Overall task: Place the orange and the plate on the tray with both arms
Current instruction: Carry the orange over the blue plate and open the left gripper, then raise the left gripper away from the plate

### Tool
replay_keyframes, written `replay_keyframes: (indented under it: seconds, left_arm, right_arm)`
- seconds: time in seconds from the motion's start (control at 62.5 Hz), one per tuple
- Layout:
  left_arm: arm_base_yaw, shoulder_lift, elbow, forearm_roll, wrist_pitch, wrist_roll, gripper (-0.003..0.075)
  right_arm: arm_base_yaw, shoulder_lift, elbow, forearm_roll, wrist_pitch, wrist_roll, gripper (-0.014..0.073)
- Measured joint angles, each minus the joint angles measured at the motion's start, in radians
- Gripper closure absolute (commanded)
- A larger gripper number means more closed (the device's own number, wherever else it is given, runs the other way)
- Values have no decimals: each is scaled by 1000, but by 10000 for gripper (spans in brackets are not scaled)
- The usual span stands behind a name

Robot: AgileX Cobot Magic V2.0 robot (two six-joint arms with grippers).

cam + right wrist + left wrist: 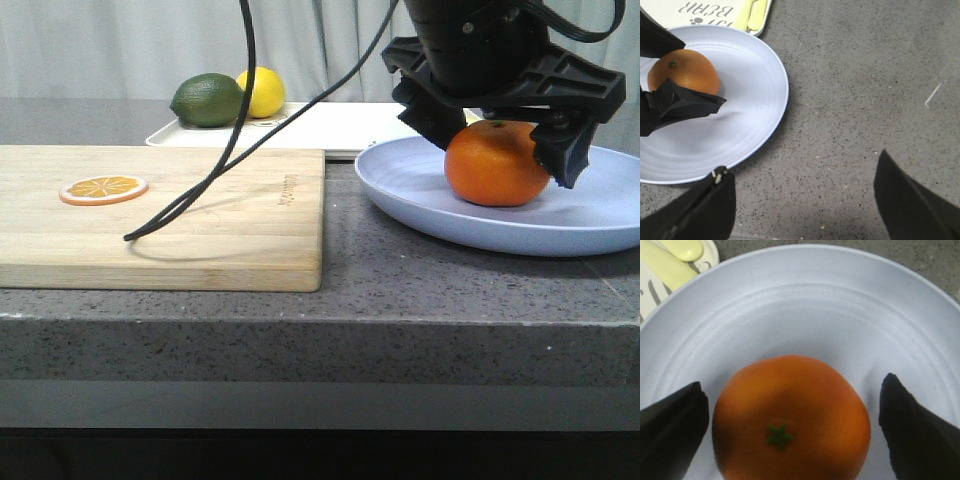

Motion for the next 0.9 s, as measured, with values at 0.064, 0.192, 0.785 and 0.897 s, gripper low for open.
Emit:
replay_keyframes:
  seconds: [0.064, 0.192, 0.785, 0.897]
  left_arm:
    - [0, -7, 0, 0, 10, 0, 47]
    - [2, -52, 0, 0, 50, -6, 47]
    - [178, -682, 468, 4, 110, -19, 47]
    - [247, -828, 600, 4, 98, -27, 47]
  right_arm:
    - [0, 0, 0, 0, 0, 0, 13]
    - [0, 0, 0, 0, 0, 0, 13]
    - [0, 0, 0, 0, -11, 0, 13]
    - [0, 0, 0, 0, -11, 0, 13]
